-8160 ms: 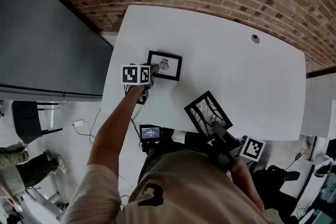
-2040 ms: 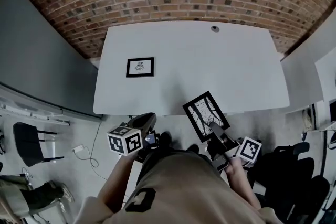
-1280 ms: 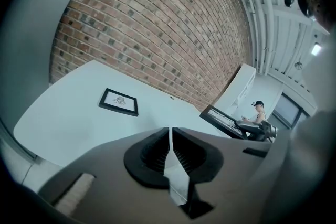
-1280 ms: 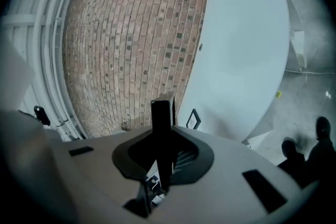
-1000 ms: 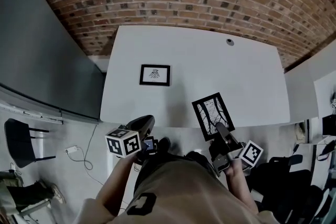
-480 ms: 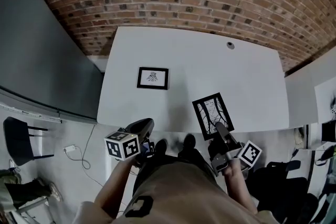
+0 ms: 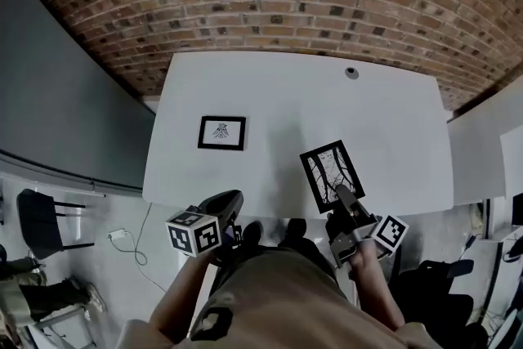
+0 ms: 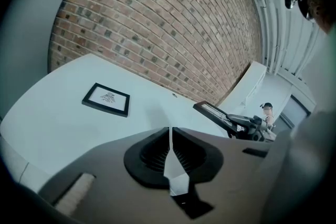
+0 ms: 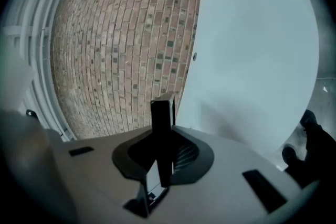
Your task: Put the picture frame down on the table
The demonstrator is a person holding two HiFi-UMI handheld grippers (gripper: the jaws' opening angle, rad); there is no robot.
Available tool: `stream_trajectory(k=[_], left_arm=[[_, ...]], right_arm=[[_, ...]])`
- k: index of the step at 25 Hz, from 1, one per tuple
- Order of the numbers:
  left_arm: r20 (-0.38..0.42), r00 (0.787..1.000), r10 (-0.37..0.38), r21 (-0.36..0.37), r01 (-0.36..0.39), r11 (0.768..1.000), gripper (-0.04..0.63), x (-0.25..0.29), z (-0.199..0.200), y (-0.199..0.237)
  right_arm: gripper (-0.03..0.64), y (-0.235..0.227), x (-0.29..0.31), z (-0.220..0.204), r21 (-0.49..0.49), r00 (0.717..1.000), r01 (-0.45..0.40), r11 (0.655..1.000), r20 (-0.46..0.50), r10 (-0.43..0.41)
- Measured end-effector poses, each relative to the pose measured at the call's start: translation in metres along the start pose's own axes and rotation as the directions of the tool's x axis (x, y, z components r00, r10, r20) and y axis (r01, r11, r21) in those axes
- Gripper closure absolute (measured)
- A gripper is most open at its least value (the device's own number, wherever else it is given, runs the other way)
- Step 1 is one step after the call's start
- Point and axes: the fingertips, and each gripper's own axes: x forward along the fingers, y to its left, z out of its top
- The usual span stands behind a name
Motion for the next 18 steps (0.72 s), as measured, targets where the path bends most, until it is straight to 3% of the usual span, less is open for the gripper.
stream_trajectory(k=[10, 18], left_arm=[[-0.039, 0.999, 0.012, 0.024, -0.011, 1.000, 0.577, 0.038, 0.004, -0.020], [-0.052, 0.998, 0.029, 0.007, -0.028, 1.000, 0.577, 0.036, 0.003, -0.001]], right_arm=[[0.589, -0.029, -0.003, 0.051, 0.100, 0.996, 0.061, 0.993, 0.060, -0.068], [0.589, -0.038, 0.015, 0.061, 0.135, 0.990, 0.095, 0.986, 0.086, -0.108]])
